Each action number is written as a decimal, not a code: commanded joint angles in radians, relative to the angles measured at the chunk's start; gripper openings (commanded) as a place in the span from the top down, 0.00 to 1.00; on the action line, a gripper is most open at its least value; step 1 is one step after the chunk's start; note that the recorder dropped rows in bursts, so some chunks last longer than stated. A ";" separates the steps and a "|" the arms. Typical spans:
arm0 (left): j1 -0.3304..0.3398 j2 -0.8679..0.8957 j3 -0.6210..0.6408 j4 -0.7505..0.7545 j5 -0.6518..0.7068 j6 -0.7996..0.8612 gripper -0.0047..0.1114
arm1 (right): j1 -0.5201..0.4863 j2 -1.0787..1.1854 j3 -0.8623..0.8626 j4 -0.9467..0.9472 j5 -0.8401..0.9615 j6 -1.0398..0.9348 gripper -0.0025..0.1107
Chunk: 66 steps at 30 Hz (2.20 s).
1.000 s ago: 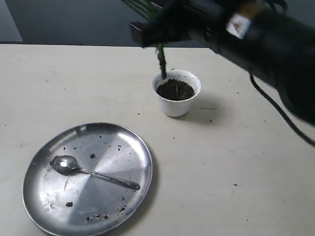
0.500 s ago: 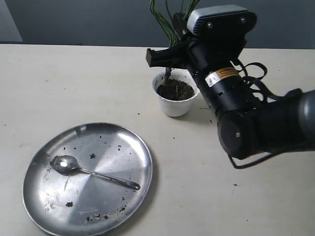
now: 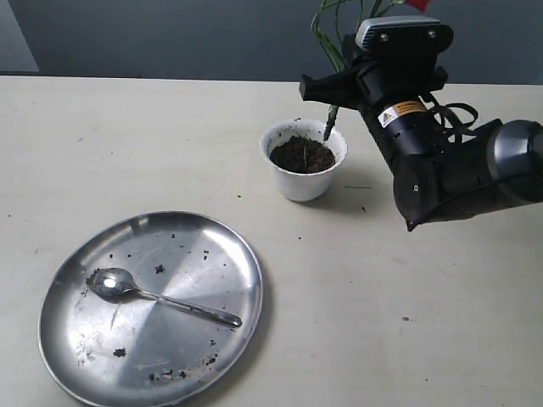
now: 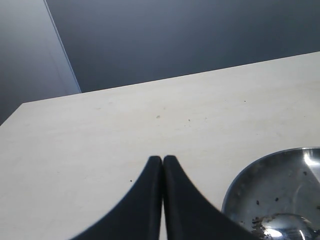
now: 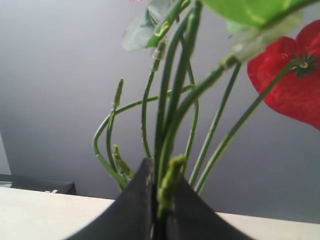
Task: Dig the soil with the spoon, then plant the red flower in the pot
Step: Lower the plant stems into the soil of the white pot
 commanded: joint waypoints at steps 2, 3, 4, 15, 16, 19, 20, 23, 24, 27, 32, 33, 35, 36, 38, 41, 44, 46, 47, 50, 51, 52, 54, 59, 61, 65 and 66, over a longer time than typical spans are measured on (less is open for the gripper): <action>-0.002 0.003 -0.003 -0.005 -0.007 -0.004 0.95 | -0.025 0.059 -0.060 -0.104 -0.021 0.009 0.98; -0.002 0.003 -0.003 -0.005 -0.007 -0.004 0.95 | -0.025 0.078 -0.079 -0.106 -0.021 0.012 0.98; -0.002 0.003 -0.003 -0.005 -0.007 -0.004 0.95 | -0.025 0.094 -0.097 -0.119 -0.018 0.019 0.98; -0.002 0.003 -0.003 -0.005 -0.007 -0.004 0.95 | -0.025 0.239 -0.199 -0.166 0.019 0.034 0.98; -0.002 0.003 -0.003 -0.005 -0.007 -0.004 0.95 | -0.025 0.241 -0.199 -0.168 0.027 0.034 0.98; -0.002 0.003 -0.003 -0.005 -0.007 -0.004 0.95 | -0.025 0.254 -0.199 -0.205 0.052 0.034 0.98; -0.002 0.003 -0.003 -0.005 -0.007 -0.004 0.95 | -0.025 0.261 -0.199 -0.220 0.057 0.034 0.98; -0.002 0.003 -0.003 -0.005 -0.007 -0.004 0.95 | -0.025 0.270 -0.199 -0.231 0.066 0.019 0.98; -0.002 0.003 -0.003 -0.005 -0.007 -0.004 0.95 | -0.025 0.270 -0.199 -0.231 0.080 0.017 0.98; -0.002 0.003 -0.003 -0.005 -0.007 -0.004 0.95 | -0.025 0.270 -0.199 -0.235 0.122 0.005 0.98; -0.002 0.003 -0.003 -0.005 -0.007 -0.004 0.95 | -0.021 0.261 -0.173 -0.246 0.129 0.005 0.98; -0.002 0.003 -0.003 -0.005 -0.007 -0.004 0.95 | -0.021 0.258 -0.168 -0.246 0.129 0.005 0.98; -0.002 0.003 -0.003 -0.005 -0.007 -0.004 0.95 | -0.021 0.254 -0.151 -0.243 0.133 0.005 0.98; -0.002 0.003 -0.003 -0.005 -0.007 -0.004 0.95 | -0.021 0.253 -0.140 -0.243 0.133 0.005 0.98; -0.002 0.003 -0.003 -0.005 -0.007 -0.004 0.95 | -0.021 0.253 -0.124 -0.243 0.131 0.005 0.98; -0.002 0.003 -0.003 -0.005 -0.007 -0.004 0.95 | -0.021 0.253 -0.098 -0.252 0.128 0.013 0.98; -0.002 0.003 -0.003 -0.005 -0.007 -0.004 0.95 | -0.021 0.253 -0.084 -0.258 0.118 0.029 0.98; -0.002 0.003 -0.003 -0.005 -0.007 -0.004 0.95 | -0.021 0.251 -0.077 -0.275 0.109 0.045 0.98; -0.002 0.003 -0.003 -0.005 -0.007 -0.004 0.95 | -0.020 0.247 -0.070 -0.282 0.109 0.053 0.98; -0.002 0.003 -0.003 -0.005 -0.007 -0.004 0.95 | -0.012 0.226 -0.047 -0.288 0.109 0.067 0.98; -0.002 0.003 -0.003 -0.005 -0.007 -0.004 0.95 | -0.012 0.218 -0.039 -0.291 0.109 0.067 0.98; -0.002 0.003 -0.003 -0.005 -0.007 -0.004 0.95 | -0.008 0.213 -0.034 -0.293 0.112 0.067 0.98; -0.002 0.003 -0.003 -0.005 -0.007 -0.004 0.95 | -0.005 0.191 -0.016 -0.293 0.124 0.075 0.98; -0.002 0.003 -0.003 -0.005 -0.007 -0.004 0.95 | -0.003 0.146 0.012 -0.328 0.231 0.110 0.98; -0.002 0.003 -0.003 -0.005 -0.007 -0.004 0.95 | -0.003 0.137 0.022 -0.362 0.262 0.117 0.98; -0.002 0.003 -0.003 -0.005 -0.007 -0.004 0.95 | -0.003 0.132 0.030 -0.392 0.308 0.185 0.98; -0.002 0.003 -0.003 -0.005 -0.007 -0.004 0.95 | -0.003 0.132 0.030 -0.392 0.327 0.203 0.98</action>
